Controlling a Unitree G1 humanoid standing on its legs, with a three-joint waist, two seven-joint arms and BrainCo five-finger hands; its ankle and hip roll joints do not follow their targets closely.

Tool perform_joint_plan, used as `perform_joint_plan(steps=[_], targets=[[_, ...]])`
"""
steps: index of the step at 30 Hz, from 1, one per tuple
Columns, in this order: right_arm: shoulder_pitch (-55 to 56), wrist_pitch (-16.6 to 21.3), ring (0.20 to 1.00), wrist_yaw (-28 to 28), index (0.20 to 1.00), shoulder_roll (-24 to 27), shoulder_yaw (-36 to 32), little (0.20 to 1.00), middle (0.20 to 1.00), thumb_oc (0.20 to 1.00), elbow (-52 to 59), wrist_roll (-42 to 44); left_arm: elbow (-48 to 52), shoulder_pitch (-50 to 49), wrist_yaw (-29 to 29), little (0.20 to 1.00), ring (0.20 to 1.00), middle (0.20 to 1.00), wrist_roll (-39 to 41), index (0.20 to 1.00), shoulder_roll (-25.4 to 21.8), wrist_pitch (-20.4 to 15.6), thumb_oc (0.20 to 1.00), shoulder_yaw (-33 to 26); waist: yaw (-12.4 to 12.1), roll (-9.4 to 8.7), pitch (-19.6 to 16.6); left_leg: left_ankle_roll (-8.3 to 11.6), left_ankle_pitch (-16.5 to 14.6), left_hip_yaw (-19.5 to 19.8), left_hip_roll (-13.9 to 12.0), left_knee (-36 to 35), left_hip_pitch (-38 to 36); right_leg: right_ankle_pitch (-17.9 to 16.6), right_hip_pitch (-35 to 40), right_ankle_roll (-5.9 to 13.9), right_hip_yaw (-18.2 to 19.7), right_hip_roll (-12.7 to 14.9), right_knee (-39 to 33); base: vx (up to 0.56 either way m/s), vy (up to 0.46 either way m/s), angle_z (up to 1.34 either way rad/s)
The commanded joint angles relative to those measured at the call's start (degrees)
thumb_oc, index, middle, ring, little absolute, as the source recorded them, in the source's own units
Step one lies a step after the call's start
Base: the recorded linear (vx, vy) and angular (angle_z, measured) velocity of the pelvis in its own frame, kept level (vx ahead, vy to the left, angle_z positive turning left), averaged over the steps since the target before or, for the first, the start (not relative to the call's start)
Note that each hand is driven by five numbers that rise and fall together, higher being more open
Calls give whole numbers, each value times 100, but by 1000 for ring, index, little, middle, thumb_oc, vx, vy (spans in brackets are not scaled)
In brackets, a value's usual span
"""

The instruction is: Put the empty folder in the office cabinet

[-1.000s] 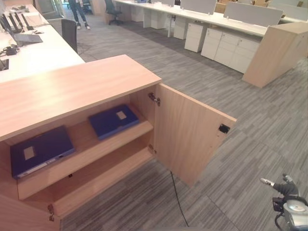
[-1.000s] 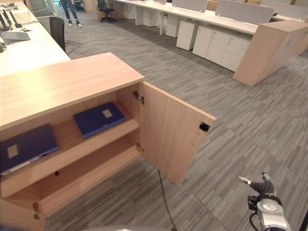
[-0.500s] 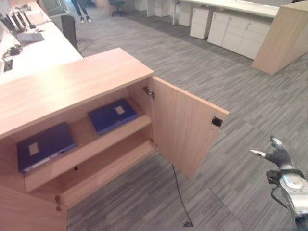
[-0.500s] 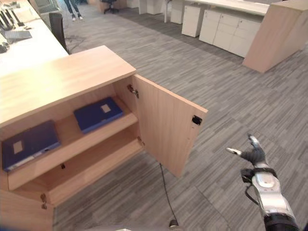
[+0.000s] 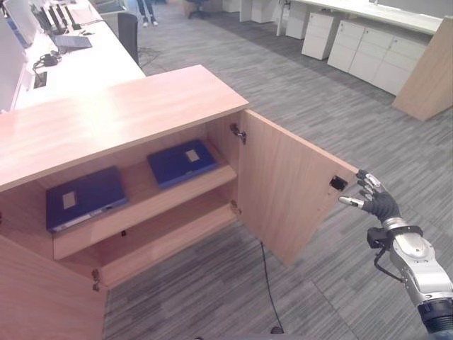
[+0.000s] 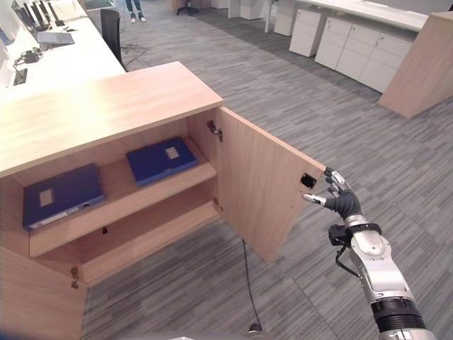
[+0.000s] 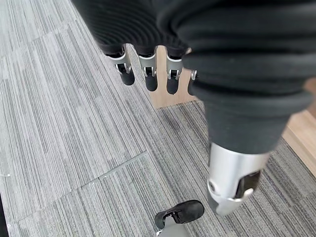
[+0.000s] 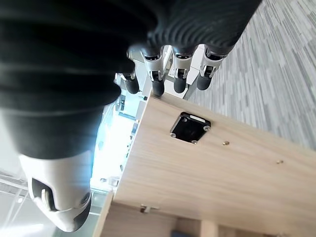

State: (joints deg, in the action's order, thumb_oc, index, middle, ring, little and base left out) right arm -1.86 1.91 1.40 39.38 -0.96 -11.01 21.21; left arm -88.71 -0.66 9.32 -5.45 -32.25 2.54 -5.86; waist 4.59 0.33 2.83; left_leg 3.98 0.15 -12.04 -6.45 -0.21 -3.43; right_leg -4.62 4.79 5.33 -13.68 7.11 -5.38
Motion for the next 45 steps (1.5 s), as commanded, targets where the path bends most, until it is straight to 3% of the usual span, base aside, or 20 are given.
perform_joint_plan(steps=[1, 3, 4, 11, 19, 24, 26, 29, 32, 40, 45], targets=[[-219, 338, 1000, 312, 1000, -88, 277, 1000, 1000, 1000, 625, 366, -246, -15, -116, 1000, 1000, 1000, -123, 1000, -444, 11, 1000, -63, -136, -51, -320, 12, -417, 198, -51, 89, -110, 679, -150, -105, -52, -370, 152, 21, 66, 2], [-225, 306, 1000, 394, 1000, -57, 383, 1000, 1000, 1000, 630, 422, -254, -30, -117, 1000, 1000, 1000, -137, 1000, -446, 14, 1000, -79, -158, -47, -360, 4, -363, 208, -14, -53, -164, 667, -138, -86, -65, -347, 130, 34, 61, 1], [-457, 289, 1000, 340, 1000, -64, 467, 1000, 1000, 1000, 596, 513, 141, -115, -288, 1000, 1000, 1000, -40, 1000, -56, 10, 1000, -130, -213, -77, -411, -31, -312, 227, 34, -172, -175, 642, -157, -70, -80, -316, 96, 30, 45, 3], [-800, 225, 1000, 252, 1000, -4, 743, 1000, 1000, 1000, 294, 170, 77, -498, -502, 1000, 1000, 1000, 533, 1000, 791, 99, 1000, -268, -398, -148, -447, -70, -218, 349, 163, -404, -210, 597, -135, -29, -172, -219, 38, 9, 16, 2], [-1256, 242, 1000, 197, 1000, -86, 1080, 1000, 1000, 1000, -311, 142, 89, -571, -491, 1000, 1000, 1000, 566, 1000, 941, 38, 1000, -163, -519, -118, -462, -101, -192, 454, 232, -479, -181, 583, -139, 24, -260, -123, 38, 5, 18, 8], [-1463, 272, 1000, 361, 1000, -327, 1499, 1000, 1000, 1000, -130, 377, 122, -524, -525, 1000, 1000, 1000, 577, 1000, 992, 26, 1000, -80, -566, -106, -441, -104, -186, 503, 257, -479, -154, 573, -144, 40, -291, -81, 38, -2, 5, -1], [-1933, 311, 1000, 597, 1000, -784, 2254, 1000, 1000, 1000, 30, 592, 169, -514, -572, 1000, 1000, 1000, 542, 1000, 1111, 6, 1000, 77, -667, -109, -436, -118, -184, 527, 270, -479, -162, 576, -130, 36, -290, -68, 38, -7, 26, -15], [-2329, 344, 1000, 775, 1000, -1205, 2868, 1000, 1000, 1000, 232, 839, 229, -474, -641, 1000, 1000, 1000, 621, 1000, 1203, -18, 1000, 171, -731, -125, -431, -121, -179, 520, 265, -479, -179, 581, -120, 34, -278, -68, 38, -8, 19, -15], [-2416, 332, 1000, 864, 1000, -1292, 3037, 1000, 1000, 1000, 400, 931, 242, -458, -658, 1000, 1000, 1000, 635, 1000, 1222, -25, 1000, 181, -742, -132, -428, -121, -178, 516, 262, -479, -183, 584, -115, 31, -285, -69, 38, -6, 13, -18], [-2755, 123, 1000, 1760, 1000, -2022, 4440, 1000, 1000, 1000, 1410, 1657, 359, -511, -547, 1000, 1000, 1000, 416, 1000, 1267, -135, 1000, 384, -937, -216, -437, -112, -165, 543, 242, -439, -136, 561, -108, 27, -343, -44, 38, -15, 21, -34], [-2756, 62, 1000, 1841, 1000, -2172, 4657, 1000, 1000, 1000, 1397, 1679, 401, -539, -531, 1000, 1000, 1000, 340, 1000, 1288, -157, 1000, 420, -966, -232, -434, -120, -170, 545, 245, -415, -121, 558, -110, 19, -344, -32, 38, -21, 17, 85]])
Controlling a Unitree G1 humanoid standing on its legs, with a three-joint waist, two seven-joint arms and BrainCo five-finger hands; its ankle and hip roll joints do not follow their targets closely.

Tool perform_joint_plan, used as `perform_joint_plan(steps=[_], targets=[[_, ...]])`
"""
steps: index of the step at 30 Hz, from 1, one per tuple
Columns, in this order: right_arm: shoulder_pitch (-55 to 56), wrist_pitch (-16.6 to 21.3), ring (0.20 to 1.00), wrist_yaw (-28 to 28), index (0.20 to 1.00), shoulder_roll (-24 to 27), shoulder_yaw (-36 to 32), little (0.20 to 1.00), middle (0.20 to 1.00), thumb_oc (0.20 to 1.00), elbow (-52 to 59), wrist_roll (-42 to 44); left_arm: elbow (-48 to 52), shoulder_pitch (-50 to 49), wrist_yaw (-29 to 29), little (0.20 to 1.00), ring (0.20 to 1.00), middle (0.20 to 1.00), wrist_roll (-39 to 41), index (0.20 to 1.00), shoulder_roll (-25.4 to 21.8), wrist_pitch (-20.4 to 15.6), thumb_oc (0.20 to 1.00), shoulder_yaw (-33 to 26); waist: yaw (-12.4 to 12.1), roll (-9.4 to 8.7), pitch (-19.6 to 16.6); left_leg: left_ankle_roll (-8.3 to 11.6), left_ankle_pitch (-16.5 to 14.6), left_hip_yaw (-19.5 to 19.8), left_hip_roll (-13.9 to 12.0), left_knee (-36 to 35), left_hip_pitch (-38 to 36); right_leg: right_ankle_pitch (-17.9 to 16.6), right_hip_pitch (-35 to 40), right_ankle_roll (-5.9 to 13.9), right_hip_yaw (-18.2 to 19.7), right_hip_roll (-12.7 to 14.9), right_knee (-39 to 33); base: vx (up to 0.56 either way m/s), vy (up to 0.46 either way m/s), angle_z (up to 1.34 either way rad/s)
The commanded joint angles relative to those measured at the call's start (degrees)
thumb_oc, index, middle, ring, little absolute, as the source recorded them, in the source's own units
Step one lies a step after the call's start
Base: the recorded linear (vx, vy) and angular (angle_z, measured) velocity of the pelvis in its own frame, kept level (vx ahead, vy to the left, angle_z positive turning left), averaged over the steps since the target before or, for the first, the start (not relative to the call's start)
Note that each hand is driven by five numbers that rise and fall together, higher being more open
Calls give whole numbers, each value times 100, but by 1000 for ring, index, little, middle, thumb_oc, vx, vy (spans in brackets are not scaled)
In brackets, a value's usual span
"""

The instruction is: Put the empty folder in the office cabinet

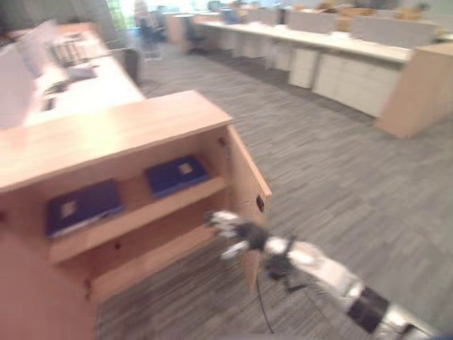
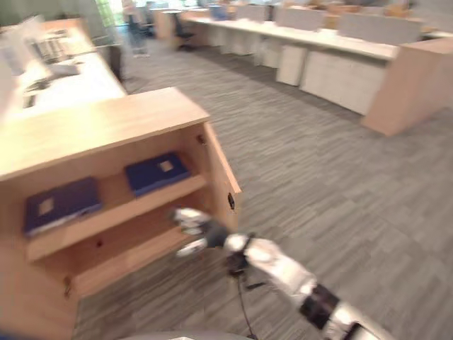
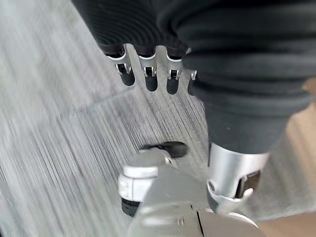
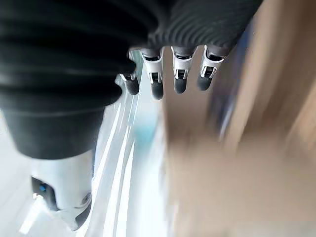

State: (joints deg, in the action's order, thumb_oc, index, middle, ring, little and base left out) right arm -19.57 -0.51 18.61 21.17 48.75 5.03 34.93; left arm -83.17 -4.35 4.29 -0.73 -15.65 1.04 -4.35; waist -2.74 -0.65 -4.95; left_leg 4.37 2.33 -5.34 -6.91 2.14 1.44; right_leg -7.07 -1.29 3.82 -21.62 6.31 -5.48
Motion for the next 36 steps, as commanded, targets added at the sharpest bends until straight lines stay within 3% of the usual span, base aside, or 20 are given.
perform_joint_plan(steps=[1, 13, 20, 26, 29, 32, 36], targets=[[-973, 283, 1000, 138, 1000, -370, -267, 1000, 1000, 1000, -193, 313, -140, -170, -23, 1000, 1000, 1000, -134, 1000, -377, -11, 1000, 280, -240, -137, 341, -162, -392, -125, 293, -648, -607, 803, 500, 171, 452, 52, 48, -21, 15, 106], [-743, 183, 1000, 270, 1000, -234, -132, 1000, 1000, 1000, -394, 174, -43, -109, 69, 1000, 1000, 1000, -202, 1000, -382, -62, 1000, 377, -252, -140, 298, -158, -377, -69, 299, -646, -589, 819, 517, 183, 416, 69, 48, -17, 6, 11], [213, -76, 1000, 420, 1000, 132, -233, 1000, 1000, 1000, -1034, -630, 13, -188, 231, 1000, 1000, 1000, -253, 1000, -323, -71, 1000, 331, -254, -117, 311, -130, -320, 104, 277, -655, -544, 856, 554, 167, 308, 57, 48, -24, -24, 5], [1176, -181, 1000, 306, 1000, 111, -595, 1000, 1000, 1000, -2995, -1340, 101, -339, 333, 1000, 1000, 1000, -168, 1000, -194, -94, 1000, 354, -290, -108, 361, -93, -255, 288, 238, -654, -490, 913, 593, 141, 188, 5, 48, -7, -54, 19], [1382, -197, 1000, -19, 1000, -153, -988, 1000, 1000, 1000, -4715, -1969, 91, -409, 352, 1000, 1000, 1000, 11, 1000, -129, -77, 1000, 394, -406, -133, 421, -43, -215, 466, 199, -638, -444, 965, 640, 109, 56, -43, 48, -6, -94, 34], [1428, -234, 1000, -579, 1000, -670, -1943, 1000, 1000, 1000, -6802, -2147, -43, -338, 274, 1000, 1000, 1000, 342, 1000, -124, -9, 1000, 417, -646, -250, 552, 46, -110, 830, 146, -530, -243, 1021, 680, 60, -263, -117, 48, -19, -182, 45], [1520, -256, 1000, -848, 1000, -823, -2380, 1000, 1000, 1000, -7585, -2374, -19, -116, 261, 1000, 1000, 1000, 599, 1000, -172, 17, 1000, 465, -849, -309, 744, 210, 4, 1220, 120, -353, 109, 1142, 715, -3, -711, -184, 48, -38, -145, 91]])
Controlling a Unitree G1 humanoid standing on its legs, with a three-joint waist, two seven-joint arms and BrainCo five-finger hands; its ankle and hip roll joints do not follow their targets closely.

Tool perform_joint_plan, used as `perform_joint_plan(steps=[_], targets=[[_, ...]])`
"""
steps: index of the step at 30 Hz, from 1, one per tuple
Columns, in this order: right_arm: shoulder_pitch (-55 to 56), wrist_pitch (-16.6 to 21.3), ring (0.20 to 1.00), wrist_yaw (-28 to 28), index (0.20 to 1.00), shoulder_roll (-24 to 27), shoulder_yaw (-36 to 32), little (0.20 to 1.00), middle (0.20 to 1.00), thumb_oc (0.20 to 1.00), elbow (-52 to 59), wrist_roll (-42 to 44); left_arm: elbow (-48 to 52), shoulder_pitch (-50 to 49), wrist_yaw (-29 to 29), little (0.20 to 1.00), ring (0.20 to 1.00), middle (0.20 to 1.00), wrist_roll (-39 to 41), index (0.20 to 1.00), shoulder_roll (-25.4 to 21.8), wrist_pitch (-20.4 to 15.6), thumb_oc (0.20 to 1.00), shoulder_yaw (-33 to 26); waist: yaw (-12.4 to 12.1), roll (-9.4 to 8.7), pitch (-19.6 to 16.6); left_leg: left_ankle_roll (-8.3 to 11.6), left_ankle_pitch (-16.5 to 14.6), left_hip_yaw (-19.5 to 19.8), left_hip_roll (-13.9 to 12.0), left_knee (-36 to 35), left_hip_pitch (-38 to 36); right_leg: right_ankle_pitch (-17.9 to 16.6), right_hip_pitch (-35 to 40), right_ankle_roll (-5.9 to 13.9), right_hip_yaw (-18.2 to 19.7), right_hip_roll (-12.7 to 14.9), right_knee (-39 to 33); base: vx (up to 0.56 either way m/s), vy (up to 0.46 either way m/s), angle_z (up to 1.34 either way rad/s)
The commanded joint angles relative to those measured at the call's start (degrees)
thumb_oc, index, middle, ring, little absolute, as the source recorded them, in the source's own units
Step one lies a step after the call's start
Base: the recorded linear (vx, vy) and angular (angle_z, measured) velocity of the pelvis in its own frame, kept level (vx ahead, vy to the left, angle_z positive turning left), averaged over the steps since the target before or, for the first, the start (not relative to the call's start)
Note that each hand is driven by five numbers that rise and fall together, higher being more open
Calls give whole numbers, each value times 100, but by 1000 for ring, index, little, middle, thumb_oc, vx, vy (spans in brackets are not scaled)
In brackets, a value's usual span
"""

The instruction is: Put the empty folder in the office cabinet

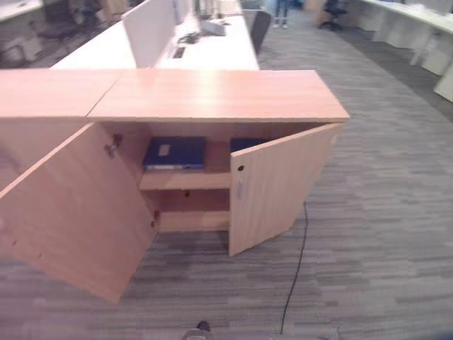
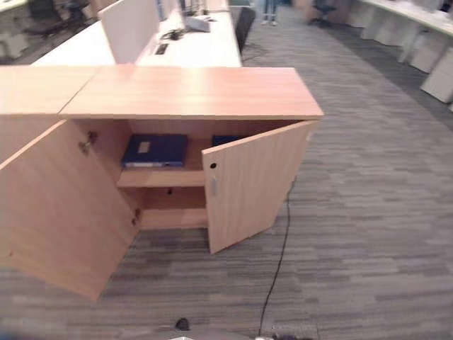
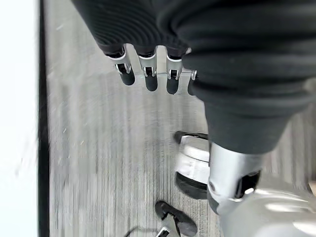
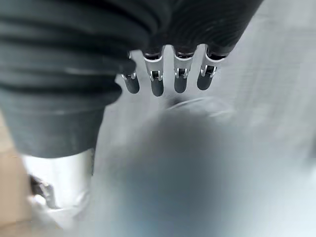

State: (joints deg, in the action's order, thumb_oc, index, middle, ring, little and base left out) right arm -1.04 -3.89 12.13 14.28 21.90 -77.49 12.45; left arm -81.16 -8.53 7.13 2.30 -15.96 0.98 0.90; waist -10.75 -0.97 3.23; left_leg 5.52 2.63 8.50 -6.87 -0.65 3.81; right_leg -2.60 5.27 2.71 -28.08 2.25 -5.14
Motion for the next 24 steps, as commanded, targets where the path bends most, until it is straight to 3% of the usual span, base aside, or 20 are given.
perform_joint_plan(steps=[1, 2, 3, 4, 6, 8, 11, 13, 14, 15, 16, 17, 19, 22, 24], targets=[[-316, 104, 1000, -252, 1000, -138, 201, 1000, 1000, 1000, 642, -23, -212, 341, -21, 1000, 1000, 1000, 349, 1000, -149, 20, 1000, -62, -103, -279, -20, 123, 11, -111, 119, -41, -46, 709, 54, 102, -165, 217, 14, -39, -143, 88], [-328, 141, 1000, -347, 1000, -141, 17, 1000, 1000, 1000, 578, 154, -189, 426, -55, 1000, 1000, 1000, 467, 1000, -134, -23, 1000, -74, -196, -278, 125, 228, 11, -219, 18, 71, 152, 841, 87, 115, -325, 199, 14, -75, -100, 100], [-368, 159, 1000, -408, 1000, -132, -72, 1000, 1000, 1000, 531, 213, -177, 469, -86, 1000, 1000, 1000, 507, 1000, -93, -16, 1000, -70, -205, -278, 184, 209, 69, -387, -22, 140, 295, 839, 51, 121, -431, 235, 14, -150, -30, 104], [-465, 191, 1000, -466, 1000, -78, -174, 1000, 1000, 1000, 541, 264, -162, 516, -200, 1000, 1000, 1000, 496, 1000, -94, -18, 1000, -103, -214, -261, 254, 131, 182, -1224, -261, 323, 540, 814, 14, 148, -734, 347, 14, -164, 73, 121], [-579, 217, 1000, -583, 1000, -17, -413, 1000, 1000, 1000, 488, 554, -107, 557, -275, 1000, 1000, 1000, 554, 1000, -180, -50, 1000, -183, -161, -210, 242, 135, 245, -2064, -642, 414, 538, 756, -16, 137, -978, 407, 14, -71, 95, 165], [-585, 272, 1000, -690, 1000, -17, -744, 1000, 1000, 1000, 359, 895, -44, 392, -368, 1000, 1000, 1000, 788, 1000, -145, -106, 1000, -394, -161, -56, 105, 311, 360, -2166, -917, 148, 250, 732, 103, 165, -1023, 445, 14, 110, 182, 131], [-438, 287, 1000, -673, 1000, -90, -727, 1000, 1000, 1000, 318, 844, 78, 388, -402, 1000, 1000, 1000, 1090, 1000, -142, -176, 1000, -579, -245, 1, 1, 493, 702, -2065, -1183, -252, 138, 732, 192, 186, -1131, 504, 18, 78, 162, 7], [-335, 324, 1000, -738, 1000, 15, -912, 1000, 1000, 1000, 346, 861, 225, 522, -520, 1000, 1000, 1000, 1369, 1000, -177, -230, 1000, -662, -257, 0, 29, 529, 963, -2331, -1536, -345, 269, 690, 250, 222, -1448, 654, 58, 2, 333, 83], [-260, 340, 1000, -804, 1000, 112, -1206, 1000, 1000, 1000, 243, 932, 416, 622, -616, 1000, 1000, 1000, 1607, 1000, -192, -312, 1000, -745, -182, 151, -67, 594, 1020, -2515, -1636, -382, 269, 554, 329, 340, -1587, 758, 75, 119, 613, 111], [-199, 338, 1000, -810, 1000, 121, -1370, 1000, 1000, 1000, 162, 970, 503, 647, -660, 1000, 1000, 1000, 1679, 1000, -235, -358, 1000, -836, -154, 250, -201, 599, 890, -2457, -1515, -402, 184, 416, 378, 440, -1583, 921, 83, 156, 649, 84], [-22, 356, 1000, -735, 1000, 286, -1727, 1000, 1000, 1000, 205, 1111, 1408, 0, -385, 1000, 1000, 1000, 2159, 1000, -856, -240, 1000, -1245, -332, 336, -209, 559, 795, -2349, -1417, -404, 181, 328, 432, 529, -1687, 1088, 98, 164, 711, 84], [5, 298, 1000, -672, 1000, 316, -1943, 1000, 1000, 1000, 90, 1154, 1310, 205, -484, 1000, 1000, 1000, 1764, 1000, -1002, -263, 1000, -1159, -315, 375, -285, 455, 643, -2205, -1109, -413, 244, 146, 469, 680, -1882, 1463, 188, 79, 483, 51], [27, 265, 1000, -648, 1000, 271, -2005, 1000, 1000, 1000, 56, 1236, 1611, 472, -498, 1000, 1000, 1000, 1522, 1000, -1183, -290, 1000, -1001, -264, 345, -312, 364, 517, -2144, -894, -417, 260, 53, 518, 758, -1933, 1641, 220, 108, 377, 39], [252, 199, 1000, -644, 1000, 277, -2662, 1000, 1000, 1000, -167, 1260, 5049, 75, -576, 1000, 1000, 1000, 577, 1000, -1355, -332, 1000, -1204, -388, 188, -351, 50, 181, -1867, -217, -412, 342, -233, 799, 1036, -2311, 2189, 351, 179, 420, 81], [295, 153, 1000, -604, 1000, 247, -2862, 1000, 1000, 1000, -277, 1306, 5905, -168, -565, 1000, 1000, 1000, 216, 1000, -1312, -314, 1000, -1427, -426, 120, -403, -107, 39, -1719, 150, -426, 321, -437, 933, 1152, -2477, 2503, 512, 191, 396, 67]])
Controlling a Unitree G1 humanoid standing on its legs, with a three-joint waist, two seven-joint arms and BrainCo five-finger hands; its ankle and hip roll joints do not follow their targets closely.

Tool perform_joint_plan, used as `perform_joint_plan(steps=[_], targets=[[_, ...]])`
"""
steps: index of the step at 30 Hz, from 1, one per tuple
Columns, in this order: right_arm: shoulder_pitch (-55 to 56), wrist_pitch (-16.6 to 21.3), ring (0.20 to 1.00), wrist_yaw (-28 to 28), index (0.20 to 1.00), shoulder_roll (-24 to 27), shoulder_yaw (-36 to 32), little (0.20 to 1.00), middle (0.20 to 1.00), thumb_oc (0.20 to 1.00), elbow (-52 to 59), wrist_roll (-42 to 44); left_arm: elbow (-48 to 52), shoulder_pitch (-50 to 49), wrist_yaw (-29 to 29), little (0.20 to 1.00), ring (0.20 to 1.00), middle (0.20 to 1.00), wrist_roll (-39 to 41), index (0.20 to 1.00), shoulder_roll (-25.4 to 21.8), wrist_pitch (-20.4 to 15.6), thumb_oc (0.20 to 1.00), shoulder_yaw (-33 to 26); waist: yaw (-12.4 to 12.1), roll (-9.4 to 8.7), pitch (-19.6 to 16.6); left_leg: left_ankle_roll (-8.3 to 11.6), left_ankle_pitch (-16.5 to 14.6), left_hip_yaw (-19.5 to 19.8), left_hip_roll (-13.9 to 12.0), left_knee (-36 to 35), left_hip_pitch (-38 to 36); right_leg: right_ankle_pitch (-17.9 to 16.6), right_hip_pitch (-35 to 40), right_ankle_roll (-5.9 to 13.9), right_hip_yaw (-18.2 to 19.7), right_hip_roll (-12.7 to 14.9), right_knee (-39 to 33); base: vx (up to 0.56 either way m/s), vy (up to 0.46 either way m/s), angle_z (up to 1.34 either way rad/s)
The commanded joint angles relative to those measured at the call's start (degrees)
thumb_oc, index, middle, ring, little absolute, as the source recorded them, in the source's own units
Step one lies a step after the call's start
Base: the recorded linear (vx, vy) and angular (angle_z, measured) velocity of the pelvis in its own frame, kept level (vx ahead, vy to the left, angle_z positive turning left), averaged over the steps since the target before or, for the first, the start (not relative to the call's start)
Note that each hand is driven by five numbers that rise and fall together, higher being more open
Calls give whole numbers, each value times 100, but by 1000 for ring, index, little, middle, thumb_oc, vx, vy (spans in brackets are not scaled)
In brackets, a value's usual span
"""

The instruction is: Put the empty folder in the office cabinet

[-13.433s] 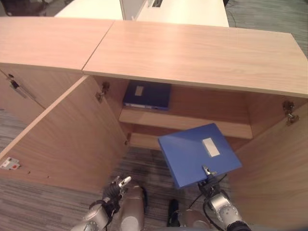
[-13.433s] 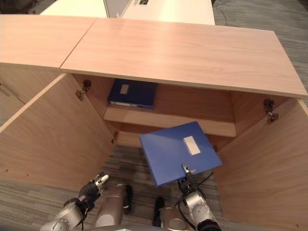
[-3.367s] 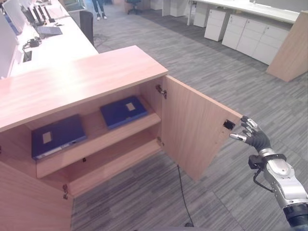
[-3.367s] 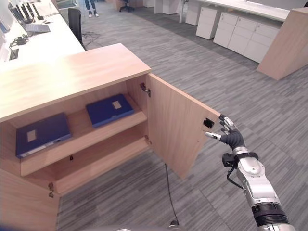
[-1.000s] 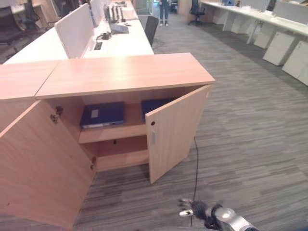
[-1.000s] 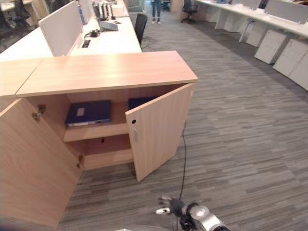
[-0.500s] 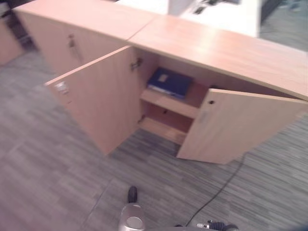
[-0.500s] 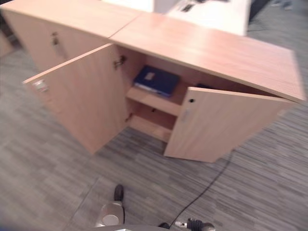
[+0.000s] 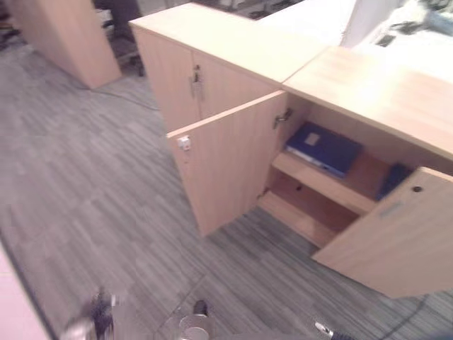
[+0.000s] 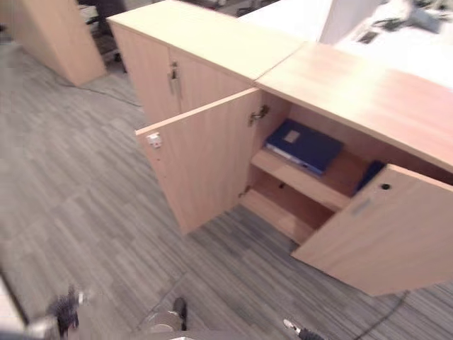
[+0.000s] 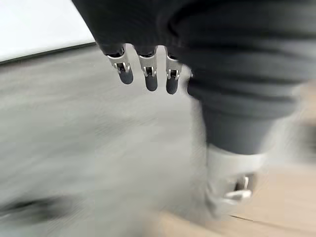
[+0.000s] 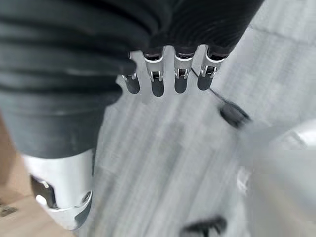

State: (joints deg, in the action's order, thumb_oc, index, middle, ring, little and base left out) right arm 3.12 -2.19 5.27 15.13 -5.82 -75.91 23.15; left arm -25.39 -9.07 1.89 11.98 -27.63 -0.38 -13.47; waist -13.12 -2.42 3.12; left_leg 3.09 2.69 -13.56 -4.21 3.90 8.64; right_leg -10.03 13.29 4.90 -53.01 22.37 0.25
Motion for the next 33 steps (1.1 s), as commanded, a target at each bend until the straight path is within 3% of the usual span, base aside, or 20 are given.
perform_joint_plan(steps=[1, 2, 5, 6, 7, 8, 11, 12, 14, 16, 20, 33], targets=[[-76, -33, 1000, 115, 1000, 146, -211, 1000, 1000, 1000, -455, 313, 789, -154, -78, 1000, 1000, 1000, -872, 1000, -175, -180, 1000, -146, -152, 254, -434, 59, -77, 562, 116, -887, -202, 121, 225, 997, -48, 716, 132, 268, 441, 81], [-67, -47, 1000, 147, 1000, 148, -255, 1000, 1000, 1000, -368, 368, 1075, -201, -145, 1000, 1000, 1000, -921, 1000, -212, -144, 1000, -354, -67, 261, -451, -68, -198, 658, 402, -890, -336, -210, 290, 1010, -6, 999, 419, 219, 362, 78], [-74, -47, 1000, 169, 1000, 118, -242, 1000, 1000, 1000, -302, 430, 1071, -181, -288, 1000, 1000, 1000, -988, 1000, -235, -145, 1000, -449, 61, 277, -423, -154, -260, 712, 554, -890, -419, -375, 266, 1010, 168, 1157, 634, 143, 175, 39], [-72, 2, 1000, 173, 1000, 85, -219, 1000, 1000, 1000, -194, 503, 1159, -62, -449, 1000, 1000, 1000, -1061, 1000, -327, -181, 1000, -461, 259, 298, -381, -177, -320, 867, 657, -890, -462, -440, 151, 1000, 684, 1126, 783, 67, 76, 32], [-76, 0, 1000, 166, 1000, 79, -212, 1000, 1000, 1000, -184, 509, 1157, -55, -458, 1000, 1000, 1000, -1065, 1000, -328, -179, 1000, -467, 255, 292, -375, -188, -313, 854, 663, -890, -455, -445, 124, 1000, 705, 1144, 805, 229, 136, 44], [-117, 57, 1000, 163, 1000, -29, -150, 1000, 1000, 1000, -86, 661, 1484, 79, -552, 1000, 1000, 1000, -1108, 1000, -359, -197, 1000, -526, 466, 388, -374, -251, -400, 1044, 749, -890, -591, 143, -352, 807, 1871, 675, 781, 203, 109, 47], [-116, 89, 1000, 219, 1000, -108, 86, 1000, 1000, 1000, 62, 683, 1481, 325, -594, 1000, 1000, 1000, -1223, 1000, -519, -257, 1000, -437, 663, 502, -246, -214, -407, 1013, 581, -890, -754, 1067, -863, 465, 2337, -180, 473, 141, -27, 25], [-135, 67, 1000, 236, 1000, -99, 128, 1000, 1000, 1000, 105, 699, 1346, 478, -644, 1000, 1000, 1000, -1371, 1000, -672, -189, 1000, -402, 717, 467, -217, -202, -416, 1042, 587, -890, -809, 1013, -840, 610, 2482, -250, 342, -9, -85, 19], [-112, 86, 1000, 215, 1000, -169, 243, 1000, 1000, 1000, 174, 668, 1276, 784, -670, 1000, 1000, 1000, -1529, 1000, -837, -154, 1000, -151, 811, 388, -151, -234, -322, 1045, 603, -890, -878, 988, -897, 512, 2780, -475, 176, -7, -58, 11], [-115, 52, 1000, 225, 1000, -156, 252, 1000, 1000, 1000, 54, 598, 1190, 958, -506, 1000, 1000, 1000, -1605, 1000, -885, -124, 1000, -8, 827, 291, -236, -192, -384, 918, 569, -890, -947, 836, -709, 587, 2806, -572, -207, 83, -107, 19], [-89, -7, 1000, 274, 1000, -77, 359, 1000, 1000, 1000, -144, 545, 701, 1620, -360, 1000, 1000, 1000, -1371, 1000, -1091, -144, 1000, 521, 985, 193, -470, -117, -412, 766, 365, -890, -1044, 847, -594, 575, 2956, -807, -525, 54, -104, -24], [-101, -4, 1000, 282, 1000, -14, 566, 1000, 1000, 1000, -120, 574, -235, 3112, -308, 1000, 1000, 1000, -1054, 1000, -1067, -110, 1000, 1731, 1252, 114, -622, -70, -454, 532, 172, -890, -1181, 896, -692, 541, 3202, -938, -525, 9, -28, -14]])
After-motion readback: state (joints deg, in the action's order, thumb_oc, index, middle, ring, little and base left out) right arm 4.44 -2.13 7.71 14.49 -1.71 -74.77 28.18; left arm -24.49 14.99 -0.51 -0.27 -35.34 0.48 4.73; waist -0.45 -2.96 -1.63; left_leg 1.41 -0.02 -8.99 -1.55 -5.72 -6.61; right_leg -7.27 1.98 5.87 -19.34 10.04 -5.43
